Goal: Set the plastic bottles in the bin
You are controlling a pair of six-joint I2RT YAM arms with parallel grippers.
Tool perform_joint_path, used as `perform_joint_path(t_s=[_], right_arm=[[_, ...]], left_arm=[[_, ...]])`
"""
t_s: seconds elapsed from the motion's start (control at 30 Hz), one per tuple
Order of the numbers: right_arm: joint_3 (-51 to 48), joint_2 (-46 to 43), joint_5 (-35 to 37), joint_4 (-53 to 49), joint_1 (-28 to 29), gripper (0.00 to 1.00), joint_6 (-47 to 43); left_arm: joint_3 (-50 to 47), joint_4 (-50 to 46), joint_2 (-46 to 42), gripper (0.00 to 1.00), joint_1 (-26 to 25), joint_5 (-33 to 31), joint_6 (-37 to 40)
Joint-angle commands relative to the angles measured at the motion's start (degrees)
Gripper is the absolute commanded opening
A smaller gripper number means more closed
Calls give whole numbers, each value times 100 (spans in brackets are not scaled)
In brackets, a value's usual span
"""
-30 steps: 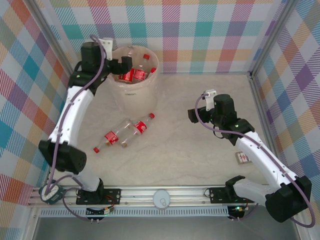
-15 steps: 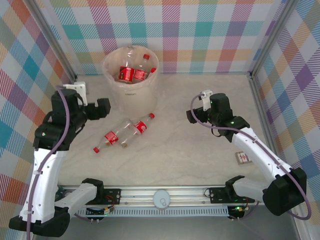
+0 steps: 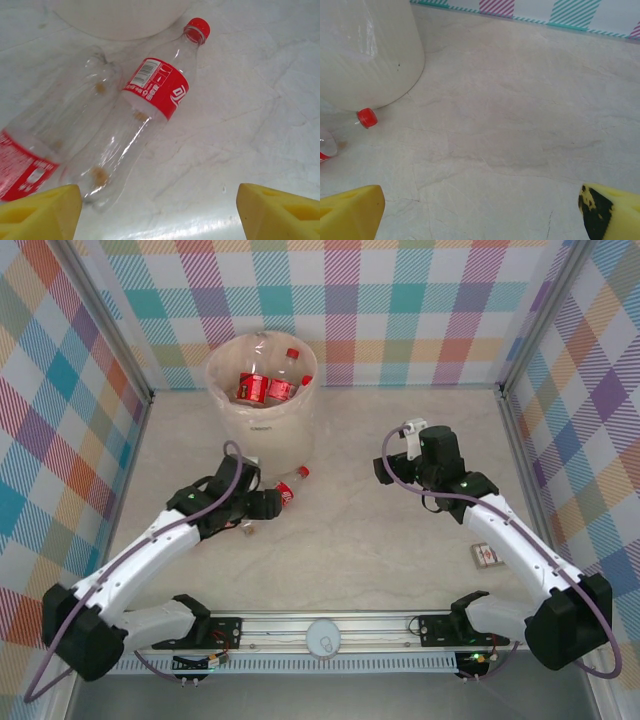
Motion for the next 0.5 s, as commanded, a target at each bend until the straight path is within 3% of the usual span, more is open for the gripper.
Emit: perform_joint_path(t_s=[0.0,0.2,0.47], right_arm=[[138,-288,111,-77,-34,99,69],[92,-503,136,-302,-39,99,98],[42,-693,215,-459,-36,99,52]], left_arm=[[-210,1002,377,79,-102,-199,-150],[-345,1535,1087,75,-213,-381,22],[-420,1994,1770,80,-236,-473,421]])
